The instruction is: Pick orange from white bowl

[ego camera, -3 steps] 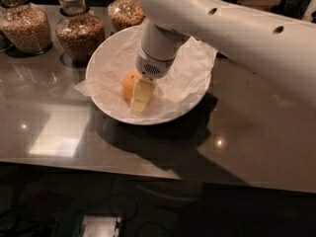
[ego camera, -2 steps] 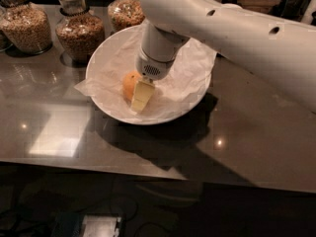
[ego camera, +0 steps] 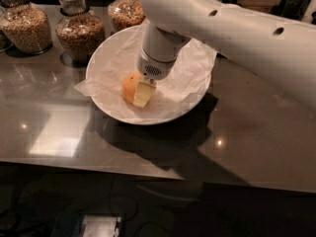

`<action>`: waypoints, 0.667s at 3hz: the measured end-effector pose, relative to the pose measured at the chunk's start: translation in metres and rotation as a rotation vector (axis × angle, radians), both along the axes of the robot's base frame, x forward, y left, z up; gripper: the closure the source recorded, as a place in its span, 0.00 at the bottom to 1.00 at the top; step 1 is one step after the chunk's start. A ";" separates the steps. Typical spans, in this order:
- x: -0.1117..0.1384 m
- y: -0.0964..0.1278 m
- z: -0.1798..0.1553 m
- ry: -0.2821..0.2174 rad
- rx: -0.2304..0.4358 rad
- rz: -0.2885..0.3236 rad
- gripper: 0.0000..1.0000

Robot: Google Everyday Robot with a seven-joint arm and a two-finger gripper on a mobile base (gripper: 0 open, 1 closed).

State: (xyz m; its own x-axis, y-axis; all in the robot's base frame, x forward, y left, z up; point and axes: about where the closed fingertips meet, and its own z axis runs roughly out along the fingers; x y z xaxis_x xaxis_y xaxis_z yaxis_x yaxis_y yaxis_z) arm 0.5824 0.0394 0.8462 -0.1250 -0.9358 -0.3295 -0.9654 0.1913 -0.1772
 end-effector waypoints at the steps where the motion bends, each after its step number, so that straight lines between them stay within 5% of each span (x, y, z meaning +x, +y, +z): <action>1: -0.003 0.002 0.011 -0.025 0.026 0.026 0.92; 2: -0.003 0.001 0.011 -0.025 0.026 0.026 1.00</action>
Offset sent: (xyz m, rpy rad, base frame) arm -0.0017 0.0014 0.0084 0.0248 -0.0163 0.0197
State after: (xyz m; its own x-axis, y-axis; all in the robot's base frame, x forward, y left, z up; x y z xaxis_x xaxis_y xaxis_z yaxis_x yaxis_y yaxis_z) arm 0.5797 0.0409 0.8572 -0.0916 -0.9298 -0.3566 -0.9654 0.1707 -0.1970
